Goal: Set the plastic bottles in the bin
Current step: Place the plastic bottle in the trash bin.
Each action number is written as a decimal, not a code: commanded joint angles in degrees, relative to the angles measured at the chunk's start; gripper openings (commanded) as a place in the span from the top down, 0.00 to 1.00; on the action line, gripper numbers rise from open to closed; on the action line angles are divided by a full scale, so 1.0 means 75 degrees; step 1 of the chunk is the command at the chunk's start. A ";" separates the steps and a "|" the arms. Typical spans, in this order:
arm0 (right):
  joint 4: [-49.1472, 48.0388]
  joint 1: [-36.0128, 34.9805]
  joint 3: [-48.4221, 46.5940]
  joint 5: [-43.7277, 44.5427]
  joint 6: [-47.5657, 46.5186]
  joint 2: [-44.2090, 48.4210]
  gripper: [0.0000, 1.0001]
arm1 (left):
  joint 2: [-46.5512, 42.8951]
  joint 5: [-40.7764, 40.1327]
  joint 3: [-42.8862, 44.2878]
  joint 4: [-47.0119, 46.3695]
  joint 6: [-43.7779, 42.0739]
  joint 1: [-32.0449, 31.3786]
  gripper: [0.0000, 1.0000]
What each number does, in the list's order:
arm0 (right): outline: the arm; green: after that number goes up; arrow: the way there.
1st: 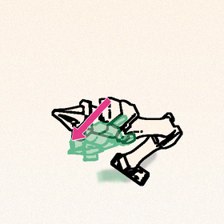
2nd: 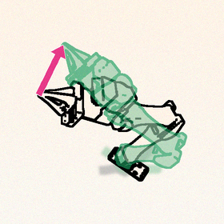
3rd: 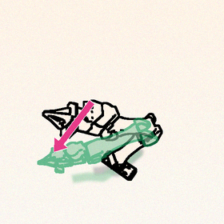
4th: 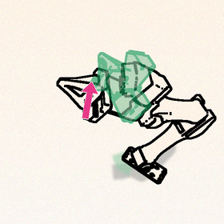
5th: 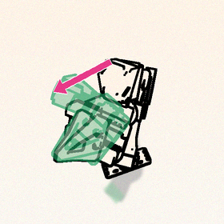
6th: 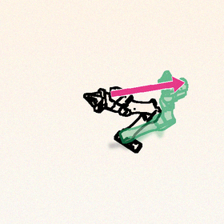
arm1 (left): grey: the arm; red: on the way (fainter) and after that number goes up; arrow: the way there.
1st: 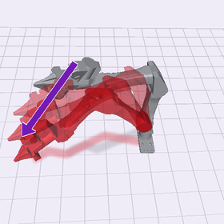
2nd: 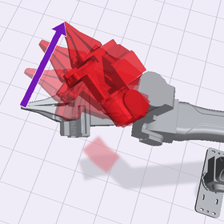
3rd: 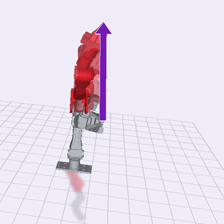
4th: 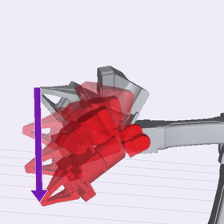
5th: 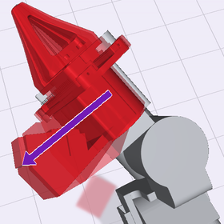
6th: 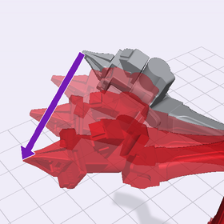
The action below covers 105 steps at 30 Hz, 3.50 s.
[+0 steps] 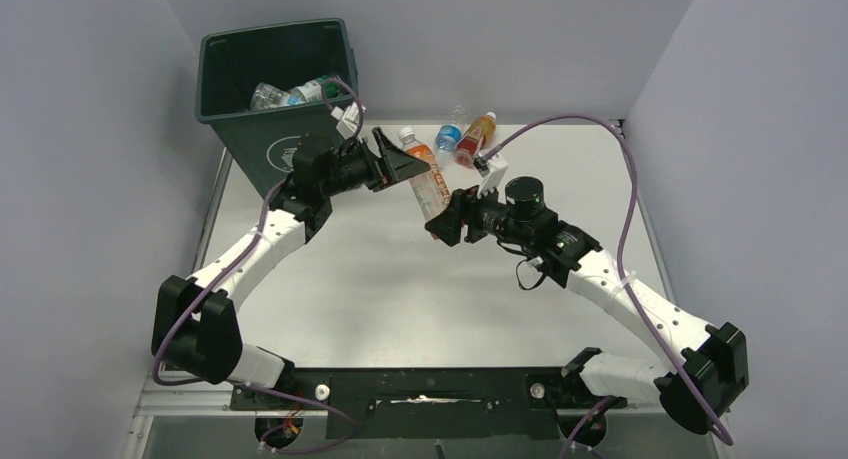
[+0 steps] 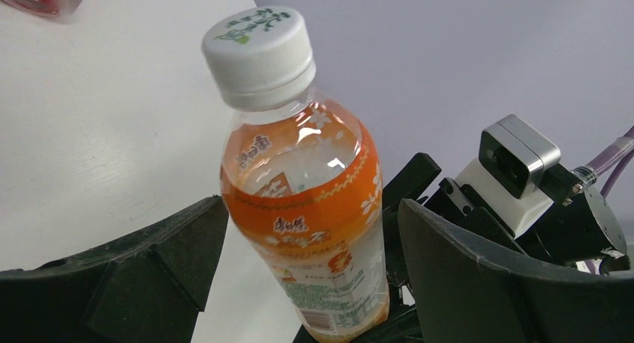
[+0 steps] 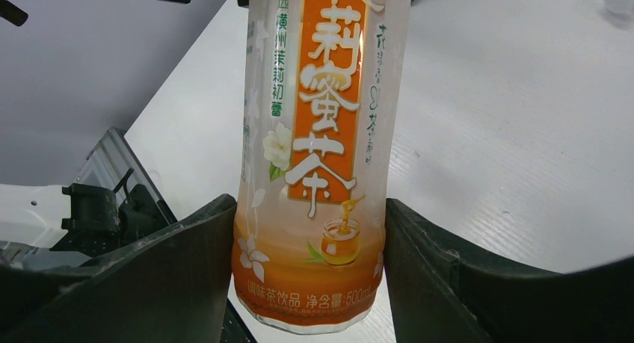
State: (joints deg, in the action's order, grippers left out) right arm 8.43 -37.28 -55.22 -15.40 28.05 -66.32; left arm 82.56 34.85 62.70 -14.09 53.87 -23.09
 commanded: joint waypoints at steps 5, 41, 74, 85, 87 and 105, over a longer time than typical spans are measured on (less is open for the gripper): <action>-0.0725 -0.0509 -0.0386 0.0354 0.0044 -0.0031 0.55 | -0.0061 -0.0348 0.0276 -0.0219 -0.0284 -0.0390 0.15; -0.0573 -0.0725 -0.0028 0.0779 0.0113 0.0563 0.02 | 0.0343 -0.1224 0.2005 0.1972 -0.1803 -0.0281 0.66; -0.0868 -0.0784 0.0997 0.0557 0.0407 0.0368 0.02 | 0.1658 -0.0011 0.5509 0.0270 -0.0459 0.4601 0.66; -0.1013 -0.0800 0.1094 0.0389 0.0517 0.0133 0.02 | 0.2035 -0.0569 0.5219 -0.0164 -0.0858 0.5006 0.64; -0.1103 -0.0811 0.1146 0.0380 0.0548 0.0088 0.02 | 0.2132 -0.0656 0.5207 -0.0011 -0.1039 0.5004 0.63; -0.1045 -0.0784 0.0896 0.0495 0.0412 -0.0498 0.02 | 0.3052 -0.1356 0.6728 0.3283 -0.2374 0.5016 0.26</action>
State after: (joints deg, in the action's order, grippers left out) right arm 3.46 -42.92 -46.59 -12.69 31.90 -69.84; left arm 106.37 26.22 108.92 5.50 39.70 14.37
